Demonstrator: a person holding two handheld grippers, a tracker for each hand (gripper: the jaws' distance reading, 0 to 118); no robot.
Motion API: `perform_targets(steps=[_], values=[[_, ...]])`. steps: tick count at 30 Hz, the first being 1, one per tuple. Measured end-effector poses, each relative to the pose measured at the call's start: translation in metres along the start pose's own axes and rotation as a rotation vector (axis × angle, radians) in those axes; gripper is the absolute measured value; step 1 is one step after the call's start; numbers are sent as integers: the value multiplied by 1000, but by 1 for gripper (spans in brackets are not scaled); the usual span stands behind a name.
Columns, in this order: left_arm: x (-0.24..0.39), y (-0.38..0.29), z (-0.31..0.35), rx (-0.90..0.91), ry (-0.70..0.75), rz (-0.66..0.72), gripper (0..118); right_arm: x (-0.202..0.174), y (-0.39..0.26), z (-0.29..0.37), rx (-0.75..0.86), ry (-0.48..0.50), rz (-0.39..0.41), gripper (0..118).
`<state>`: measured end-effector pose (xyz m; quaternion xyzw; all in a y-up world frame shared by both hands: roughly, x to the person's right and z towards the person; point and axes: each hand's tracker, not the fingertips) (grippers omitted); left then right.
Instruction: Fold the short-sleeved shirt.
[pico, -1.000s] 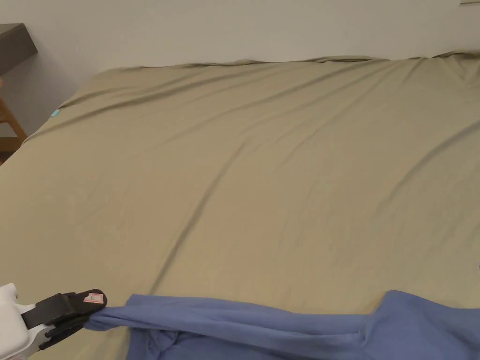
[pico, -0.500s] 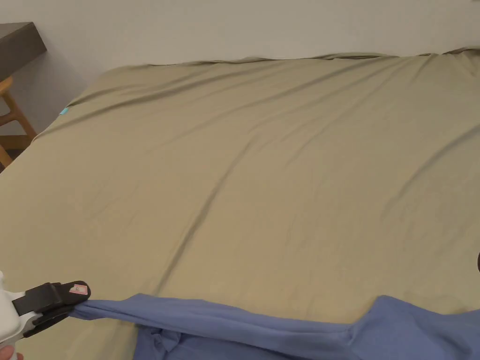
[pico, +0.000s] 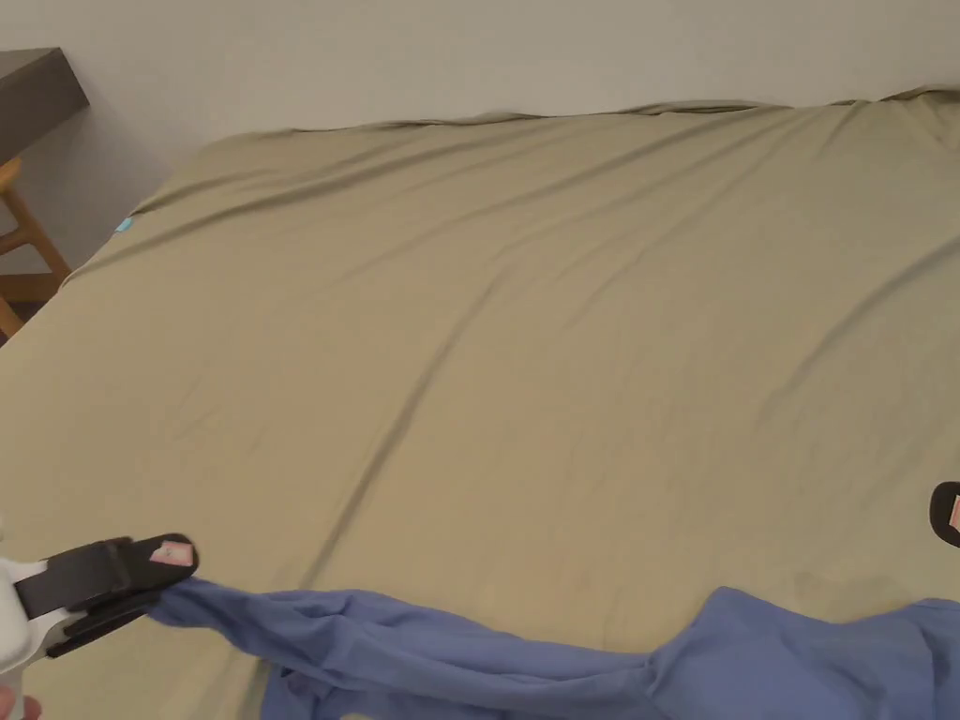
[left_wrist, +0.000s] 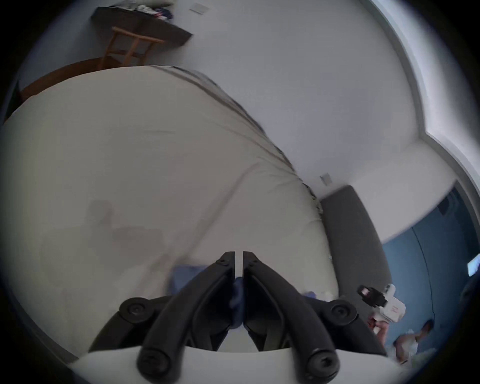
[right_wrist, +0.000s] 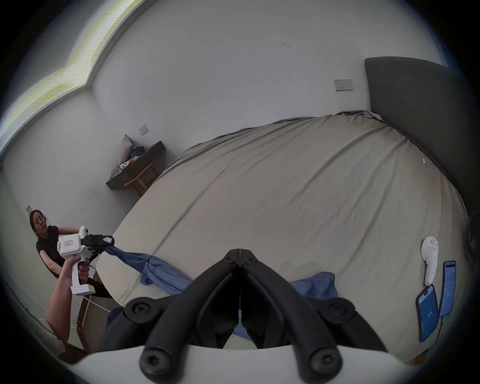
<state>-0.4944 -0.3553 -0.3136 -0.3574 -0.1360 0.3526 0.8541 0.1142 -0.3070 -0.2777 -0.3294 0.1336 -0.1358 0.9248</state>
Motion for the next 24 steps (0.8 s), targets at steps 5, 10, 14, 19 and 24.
perform_targets(steps=[5, 10, 14, 19, 24], values=[[83, -17, -20, -53, -96, -99, 4, 3, 3, 7, 7, 3, 8, 3], [162, -68, -69, -182, -267, -246, 4, 10, 5, 13, 31, 1, -15, 3], [203, -116, -140, -291, -303, -312, 4, 11, 4, 14, 25, -3, -18, 3], [198, -170, -221, -406, -190, -347, 4, 14, 5, 23, 33, -9, -10, 3], [128, -221, -276, -498, 18, -416, 4, 20, 7, 28, 38, -27, -8, 3]])
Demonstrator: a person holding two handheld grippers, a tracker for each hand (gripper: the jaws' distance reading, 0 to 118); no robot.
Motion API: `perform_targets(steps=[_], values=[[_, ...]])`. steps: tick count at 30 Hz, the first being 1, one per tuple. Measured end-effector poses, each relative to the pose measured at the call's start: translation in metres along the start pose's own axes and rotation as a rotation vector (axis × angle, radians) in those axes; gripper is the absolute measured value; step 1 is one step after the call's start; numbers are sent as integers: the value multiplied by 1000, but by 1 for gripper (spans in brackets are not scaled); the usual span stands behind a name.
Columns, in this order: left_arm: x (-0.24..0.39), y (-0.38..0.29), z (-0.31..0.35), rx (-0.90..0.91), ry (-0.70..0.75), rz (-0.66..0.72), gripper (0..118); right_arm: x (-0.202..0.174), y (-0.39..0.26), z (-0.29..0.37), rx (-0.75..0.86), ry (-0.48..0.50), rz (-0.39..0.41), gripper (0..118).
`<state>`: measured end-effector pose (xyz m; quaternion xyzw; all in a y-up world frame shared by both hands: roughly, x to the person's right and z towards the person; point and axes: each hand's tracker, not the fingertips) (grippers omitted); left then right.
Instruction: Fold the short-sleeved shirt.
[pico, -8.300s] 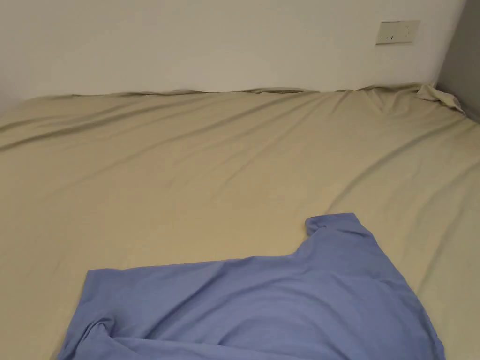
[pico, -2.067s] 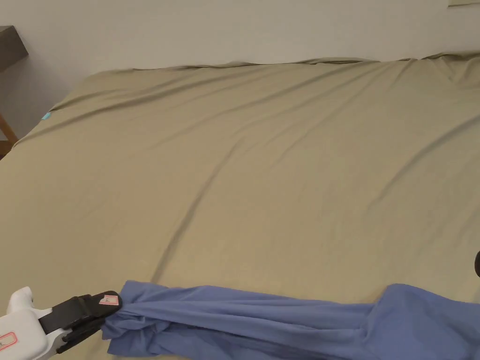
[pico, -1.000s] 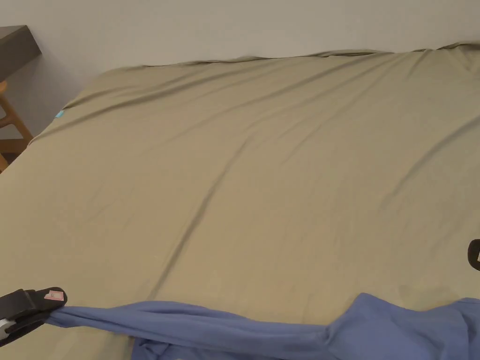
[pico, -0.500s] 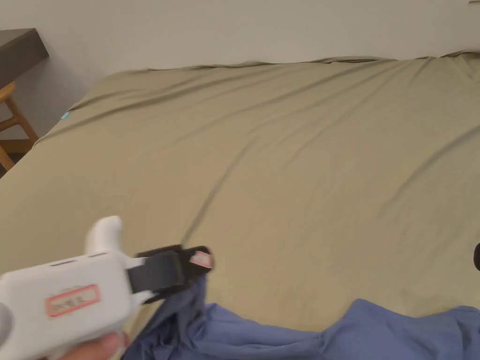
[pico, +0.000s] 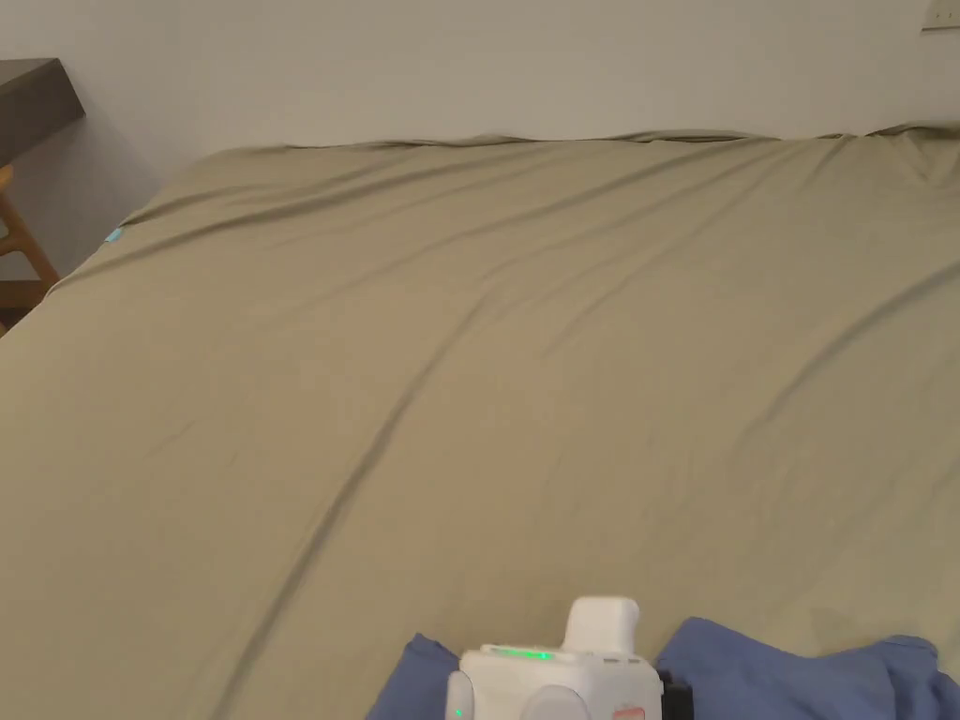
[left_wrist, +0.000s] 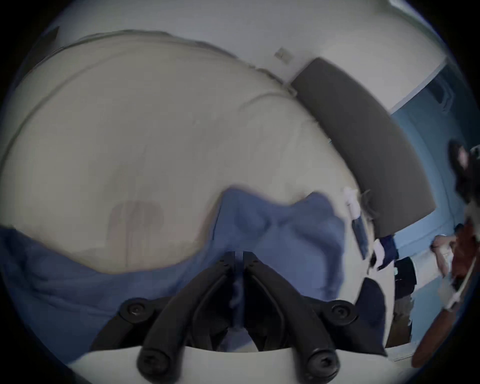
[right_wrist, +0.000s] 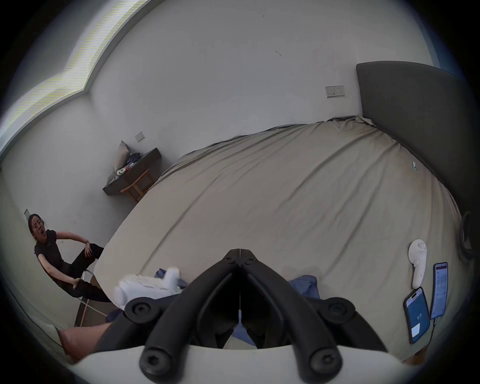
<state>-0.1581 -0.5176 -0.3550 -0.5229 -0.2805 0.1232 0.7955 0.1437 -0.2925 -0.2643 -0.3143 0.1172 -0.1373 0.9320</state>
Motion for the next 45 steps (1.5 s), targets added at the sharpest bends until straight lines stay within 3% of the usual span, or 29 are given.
perform_targets(steps=[1, 2, 3, 4, 5, 7, 10, 12, 15, 16, 17, 18, 19, 20, 23, 25, 28, 29, 30, 31, 34, 35, 37, 39, 40, 43, 45], values=[[-6, -7, -7, 11, -10, 2, 13, 0, 0, -1, -2, -2, 1, 3], [-12, -11, -8, 66, -37, 24, 30, 0, 0, -2, -3, -2, 1, 3], [-10, -9, -3, 128, -65, 68, 58, 1, -1, -3, -4, -3, 0, 3], [-10, -3, 0, 113, -118, 86, 100, 0, -1, -5, -6, -3, -3, 3], [-9, 6, 6, 87, -183, 94, 118, -1, -2, -7, -7, 1, -8, 3], [2, 22, 33, 91, -247, 78, 118, -6, -3, -7, -7, 17, -12, 3], [-11, 35, 116, 364, -306, -30, 118, -12, -4, -1, 9, 49, 3, 3], [-11, 34, 170, 448, -248, -75, 118, -15, -4, 6, 30, 58, 29, 3], [-55, 21, 222, 412, -95, -65, 118, -16, -5, 13, 60, 66, 51, 3], [-69, 13, 234, 384, -15, -34, 110, -16, -5, 14, 69, 73, 45, 3], [-85, 5, 239, 380, 34, -25, 78, -14, -6, 13, 75, 82, 36, 3], [-99, -1, 242, 353, 80, -26, 13, -12, -6, 12, 79, 90, 25, 3], [-109, -10, 241, 334, 132, -15, 0, -12, -6, 11, 80, 95, 13, 3], [-115, -19, 240, 295, 187, 17, 0, -13, -7, 10, 79, 96, 10, 3], [-129, -35, 234, 252, 68, 69, 0, -14, -6, 6, 76, 81, 14, 3], [-106, -33, 220, 235, 152, 23, 0, -16, -5, 9, 82, 74, 31, 3], [-113, -32, 202, 197, 156, 21, 0, -15, -2, 13, 90, 84, 36, 3], [-120, -30, 194, 176, 134, 41, 12, -15, -2, 14, 91, 85, 37, 3], [-122, -23, 193, 132, 103, 39, 59, -15, -1, 15, 92, 83, 39, 3], [-123, -21, 190, 120, 91, 40, 118, -14, -1, 15, 92, 81, 41, 3], [-138, -24, 171, 9, 16, -3, 118, -11, 0, 16, 86, 77, 39, 3], [-152, -23, 156, 85, 6, 3, 118, -9, -1, 16, 82, 80, 34, 3], [-164, -25, 137, 50, 107, -1, 118, -8, -2, 14, 74, 84, 27, 3], [-150, -12, 133, 5, 99, -18, 117, -9, -3, 12, 63, 90, 24, 3], [-147, -11, 130, 7, 93, -3, 105, -10, -3, 10, 58, 91, 24, 3], [-130, -16, 125, 56, 29, 46, 36, -13, -3, 8, 49, 89, 33, 3], [-138, -19, 122, 88, 61, 46, 30, -14, -2, 6, 47, 89, 36, 3]])
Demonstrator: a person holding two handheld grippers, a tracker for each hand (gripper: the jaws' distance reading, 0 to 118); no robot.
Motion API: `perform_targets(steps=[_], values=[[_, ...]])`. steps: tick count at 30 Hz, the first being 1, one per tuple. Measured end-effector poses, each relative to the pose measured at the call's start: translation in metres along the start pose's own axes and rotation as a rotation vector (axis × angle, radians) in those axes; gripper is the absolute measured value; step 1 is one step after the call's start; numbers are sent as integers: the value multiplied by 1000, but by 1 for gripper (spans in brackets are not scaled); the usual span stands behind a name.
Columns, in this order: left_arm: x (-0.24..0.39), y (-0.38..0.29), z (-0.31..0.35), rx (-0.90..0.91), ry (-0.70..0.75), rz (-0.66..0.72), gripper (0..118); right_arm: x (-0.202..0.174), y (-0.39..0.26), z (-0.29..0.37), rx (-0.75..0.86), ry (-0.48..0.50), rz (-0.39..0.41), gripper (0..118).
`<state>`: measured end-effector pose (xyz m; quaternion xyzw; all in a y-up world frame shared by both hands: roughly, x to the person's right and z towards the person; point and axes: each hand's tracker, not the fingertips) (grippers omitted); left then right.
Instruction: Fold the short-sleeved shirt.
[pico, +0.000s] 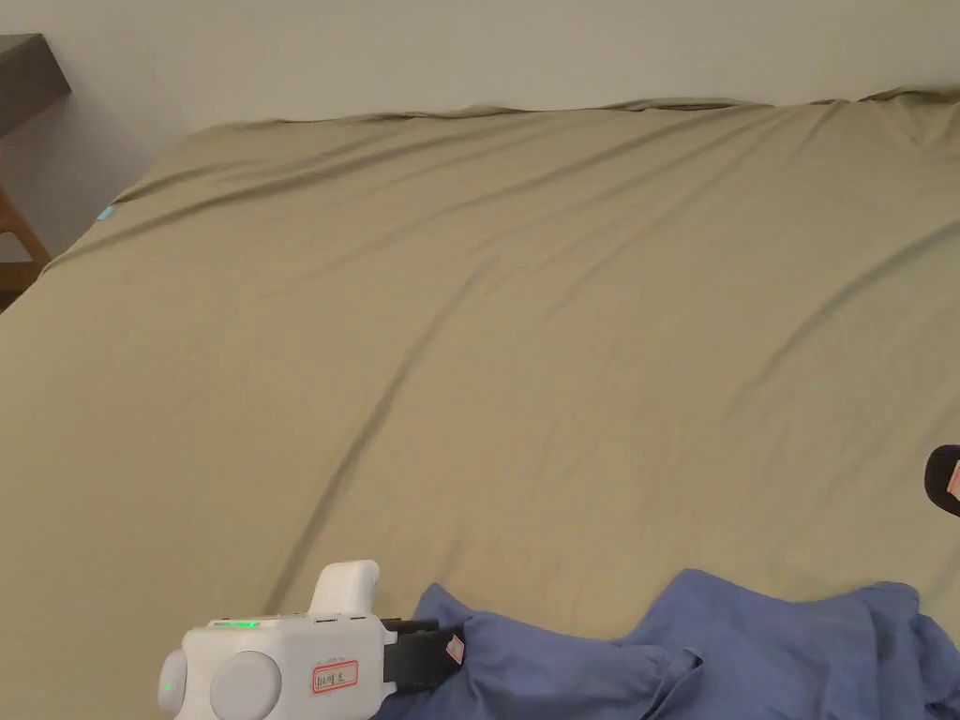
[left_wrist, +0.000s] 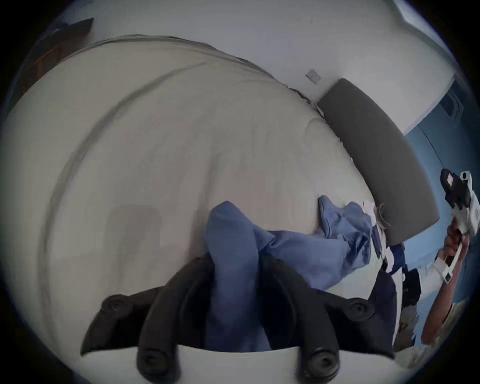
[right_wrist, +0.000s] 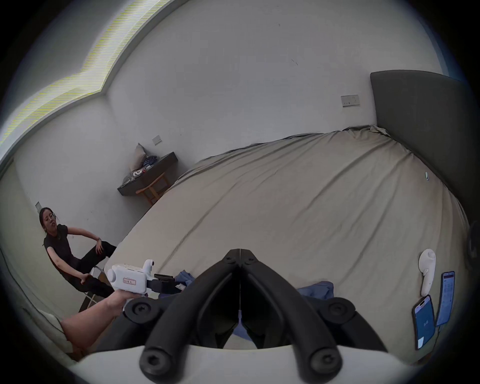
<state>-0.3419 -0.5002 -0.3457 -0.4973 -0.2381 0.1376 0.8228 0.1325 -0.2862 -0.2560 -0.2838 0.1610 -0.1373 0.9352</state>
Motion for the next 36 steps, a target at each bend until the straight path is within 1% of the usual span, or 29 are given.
perform_targets(steps=[1, 2, 5, 6, 7, 9, 10, 11, 14, 16, 17, 19, 21, 24, 26, 27, 28, 29, 31, 33, 34, 35, 36], values=[[-5, 0, -1, 17, -13, 45, 27, 0, 1, -1, -1, 1, -1, 3], [7, -4, 8, 43, -31, 80, 26, 0, 1, -2, -2, 3, -3, 3], [-11, -10, 30, 126, -259, 378, 25, 1, 3, -5, -3, 8, -16, 3], [-10, -16, 38, 144, -328, 452, 24, 1, 3, -5, -3, 7, -16, 3], [-27, -15, 46, 164, -364, 480, 24, 0, 3, -6, -5, 6, -14, 3], [-30, -15, 62, 191, -387, 501, 23, 0, 4, -6, -7, 5, -7, 3], [-32, -14, 68, 173, -383, 505, 23, 0, 4, -7, -8, 4, -6, 3], [-38, -11, 77, 170, -353, 506, 23, 0, 4, -9, -9, 3, -5, 3], [-58, 0, 98, 161, -239, 429, 23, 0, 5, -11, -9, 1, -11, 3], [-76, 7, 111, 160, -178, 445, 23, -3, 5, -12, -11, -4, -7, 3], [-89, 10, 119, 162, -172, 453, 23, -7, 5, -12, -14, -8, 2, 3], [-71, 12, 121, 157, -70, 440, 23, -11, 5, -13, -23, -33, 28, 3], [-78, 16, 129, 154, 31, 428, 23, -15, 5, -13, -25, -59, 56, 3], [-82, 16, 137, 162, 110, 467, 23, -15, 3, -16, -27, -97, 54, 3], [-57, 18, 137, 157, 174, 453, 23, -13, 1, -18, -34, -118, 51, 3], [-55, 22, 138, 165, 193, 432, 23, -13, 0, -19, -38, -120, 47, 3], [-33, 26, 138, 175, 209, 405, 23, -11, -1, -19, -43, -119, 42, 3], [-14, 30, 139, 184, 218, 405, 23, -10, -1, -20, -47, -116, 36, 3], [25, 37, 134, 233, 198, 468, 23, -9, -2, -21, -51, -108, 30, 3], [57, 43, 122, 239, 81, 467, 23, -6, -3, -22, -53, -100, 21, 3], [81, 47, 112, 204, 7, 449, 23, -5, -5, -22, -54, -98, 17, 3], [101, 51, 102, 198, -33, 453, 23, -4, -6, -22, -56, -97, 13, 3], [92, 55, 90, 193, -55, 440, 23, -3, -6, -22, -58, -97, 10, 3]])
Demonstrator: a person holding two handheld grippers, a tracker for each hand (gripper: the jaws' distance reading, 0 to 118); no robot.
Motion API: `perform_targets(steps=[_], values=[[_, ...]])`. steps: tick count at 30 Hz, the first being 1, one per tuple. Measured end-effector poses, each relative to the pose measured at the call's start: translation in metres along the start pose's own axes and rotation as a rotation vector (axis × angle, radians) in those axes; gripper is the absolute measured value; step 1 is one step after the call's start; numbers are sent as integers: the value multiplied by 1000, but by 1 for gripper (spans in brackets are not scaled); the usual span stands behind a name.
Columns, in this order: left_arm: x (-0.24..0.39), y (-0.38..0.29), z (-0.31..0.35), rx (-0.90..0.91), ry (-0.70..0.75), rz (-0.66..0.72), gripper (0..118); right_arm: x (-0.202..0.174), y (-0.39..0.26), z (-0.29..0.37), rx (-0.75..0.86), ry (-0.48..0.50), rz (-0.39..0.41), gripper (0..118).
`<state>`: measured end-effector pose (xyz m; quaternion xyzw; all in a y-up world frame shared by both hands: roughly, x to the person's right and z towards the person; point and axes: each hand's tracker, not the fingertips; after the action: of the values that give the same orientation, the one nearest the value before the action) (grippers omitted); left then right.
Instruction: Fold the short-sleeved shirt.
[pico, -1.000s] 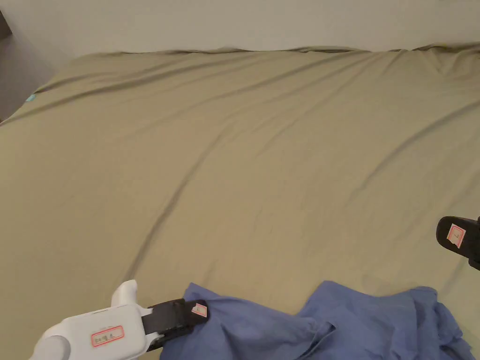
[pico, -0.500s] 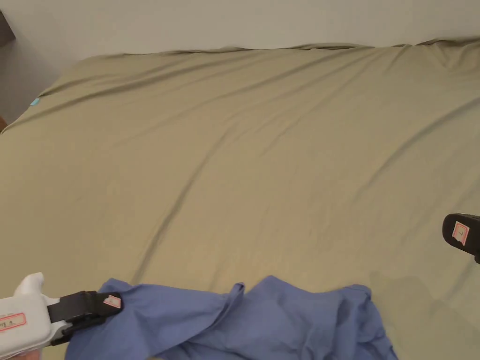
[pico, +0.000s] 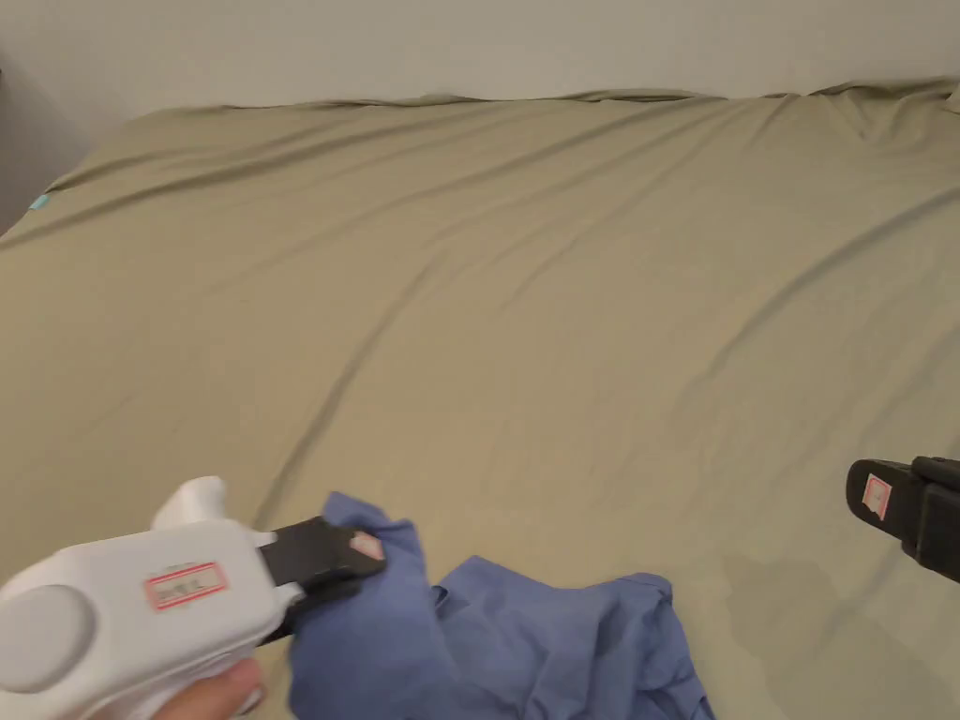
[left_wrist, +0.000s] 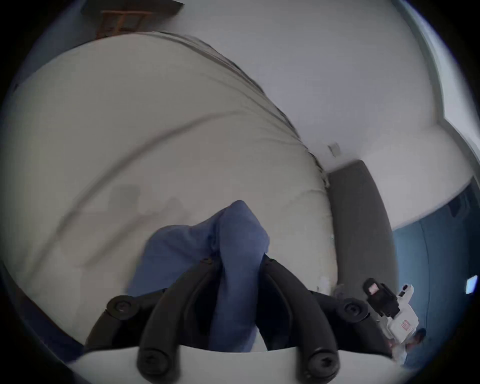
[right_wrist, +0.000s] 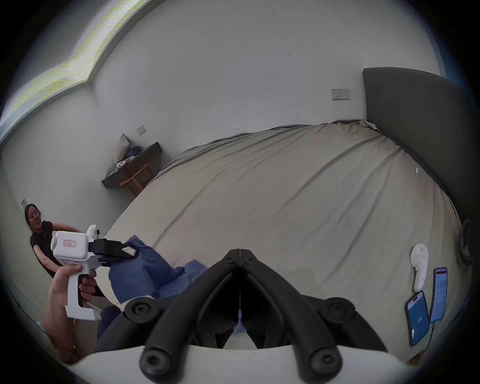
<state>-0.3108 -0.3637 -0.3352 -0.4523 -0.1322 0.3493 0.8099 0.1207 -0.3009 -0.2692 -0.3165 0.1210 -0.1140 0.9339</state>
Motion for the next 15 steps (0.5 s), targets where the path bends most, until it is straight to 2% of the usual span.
perform_targets(steps=[2, 5, 10, 13, 15], values=[[20, -10, -29, -29, -15, -47, 23, 5, -1, 2, -2, 3, -10, 3], [43, -36, -89, -123, 61, -159, 23, 13, -2, 6, -6, 1, -14, 3], [59, -88, -171, -135, 316, -426, 23, 22, -3, 10, -6, -10, -33, 3], [63, -109, -189, -86, 393, -580, 26, 23, -3, 10, -8, -7, -42, 3], [70, -123, -191, -37, 407, -621, 60, 23, -3, 8, -12, -7, -38, 3]])
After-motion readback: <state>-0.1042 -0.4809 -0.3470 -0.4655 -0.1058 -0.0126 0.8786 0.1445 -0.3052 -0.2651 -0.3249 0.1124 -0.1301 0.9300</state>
